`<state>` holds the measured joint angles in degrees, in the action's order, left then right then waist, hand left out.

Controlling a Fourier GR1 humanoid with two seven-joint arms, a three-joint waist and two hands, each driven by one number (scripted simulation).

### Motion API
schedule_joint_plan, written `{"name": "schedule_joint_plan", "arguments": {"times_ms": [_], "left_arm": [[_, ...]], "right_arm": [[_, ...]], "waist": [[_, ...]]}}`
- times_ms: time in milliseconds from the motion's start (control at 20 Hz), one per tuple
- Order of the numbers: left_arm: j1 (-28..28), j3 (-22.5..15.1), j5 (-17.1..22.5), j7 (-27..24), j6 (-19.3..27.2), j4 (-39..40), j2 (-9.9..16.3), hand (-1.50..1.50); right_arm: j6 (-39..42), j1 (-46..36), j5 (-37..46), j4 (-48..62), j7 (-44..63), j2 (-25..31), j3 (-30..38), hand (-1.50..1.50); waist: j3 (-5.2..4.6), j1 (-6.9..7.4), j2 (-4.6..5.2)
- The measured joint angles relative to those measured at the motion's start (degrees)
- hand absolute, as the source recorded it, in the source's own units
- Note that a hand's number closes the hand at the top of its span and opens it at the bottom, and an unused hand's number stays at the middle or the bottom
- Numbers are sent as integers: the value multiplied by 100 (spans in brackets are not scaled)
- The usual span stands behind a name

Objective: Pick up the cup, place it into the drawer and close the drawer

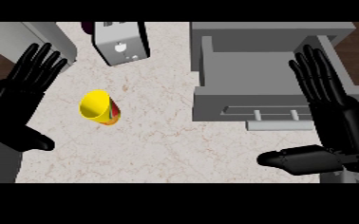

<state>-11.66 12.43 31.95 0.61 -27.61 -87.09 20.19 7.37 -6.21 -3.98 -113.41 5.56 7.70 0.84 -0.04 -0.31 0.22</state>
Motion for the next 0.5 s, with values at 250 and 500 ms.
{"name": "schedule_joint_plan", "arguments": {"times_ms": [250, 500], "left_arm": [[-300, 95, -461, -530, -381, 1261, 102, -150], [-466, 100, -1090, -1224, -526, 2249, 113, -150]], "right_arm": [[99, -343, -77, 386, -66, 89, 186, -150], [88, -347, 18, 354, -111, 45, 153, -150]], "waist": [[0, -2, -3], [1, -5, -9]]}}
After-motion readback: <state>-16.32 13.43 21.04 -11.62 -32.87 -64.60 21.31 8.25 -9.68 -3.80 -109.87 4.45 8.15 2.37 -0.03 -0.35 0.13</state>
